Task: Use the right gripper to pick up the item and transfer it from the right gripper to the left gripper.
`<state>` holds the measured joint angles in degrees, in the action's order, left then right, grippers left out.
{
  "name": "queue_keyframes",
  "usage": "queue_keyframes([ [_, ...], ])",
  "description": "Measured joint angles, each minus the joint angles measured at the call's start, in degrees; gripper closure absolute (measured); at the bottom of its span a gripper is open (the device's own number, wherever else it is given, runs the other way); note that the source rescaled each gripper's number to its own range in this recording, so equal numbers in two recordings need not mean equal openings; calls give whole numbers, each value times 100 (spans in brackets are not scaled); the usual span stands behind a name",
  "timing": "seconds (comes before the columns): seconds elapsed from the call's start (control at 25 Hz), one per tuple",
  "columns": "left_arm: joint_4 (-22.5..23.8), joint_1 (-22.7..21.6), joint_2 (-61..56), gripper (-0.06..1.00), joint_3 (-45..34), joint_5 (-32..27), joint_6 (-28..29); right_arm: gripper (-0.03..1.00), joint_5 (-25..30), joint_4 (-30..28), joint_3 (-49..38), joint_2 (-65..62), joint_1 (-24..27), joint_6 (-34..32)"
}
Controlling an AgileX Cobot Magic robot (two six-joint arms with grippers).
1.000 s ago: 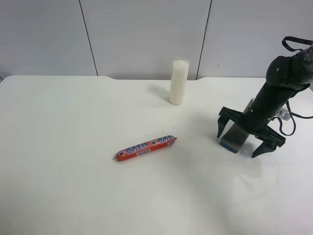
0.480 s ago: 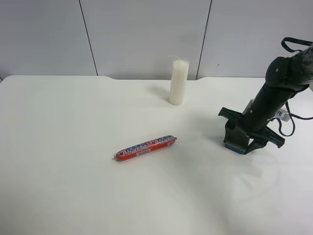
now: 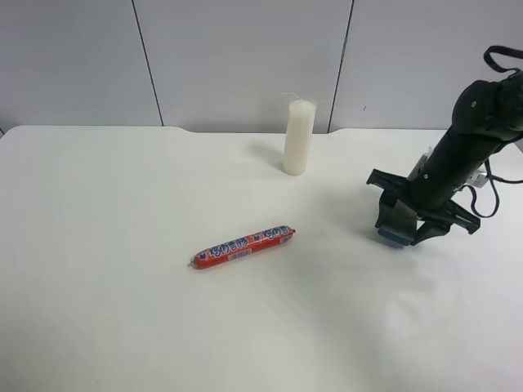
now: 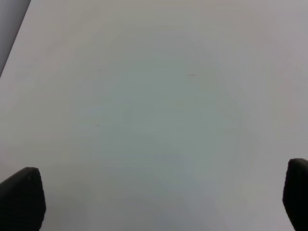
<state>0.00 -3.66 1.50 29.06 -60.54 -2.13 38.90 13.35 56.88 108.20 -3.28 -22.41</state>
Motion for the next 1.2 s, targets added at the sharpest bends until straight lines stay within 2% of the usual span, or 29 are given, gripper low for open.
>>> queue_keyframes([
  [0.12, 0, 0, 0, -6, 0, 0, 0, 96, 112, 0, 0, -353, 0, 327],
  [0.48, 0, 0, 0, -6, 0, 0, 0, 96, 1031, -6, 0, -1305, -8, 1473],
  [0.68, 0, 0, 0, -6, 0, 0, 0, 96, 1478, -1, 0, -1774, -231, 2122],
  [0.84, 0, 0, 0, -6, 0, 0, 0, 96, 1524, -6, 0, -2123, -603, 2441],
  [1.2, 0, 0, 0, -6, 0, 0, 7, 97, 1547, -6, 0, -2299, -1917, 3100],
])
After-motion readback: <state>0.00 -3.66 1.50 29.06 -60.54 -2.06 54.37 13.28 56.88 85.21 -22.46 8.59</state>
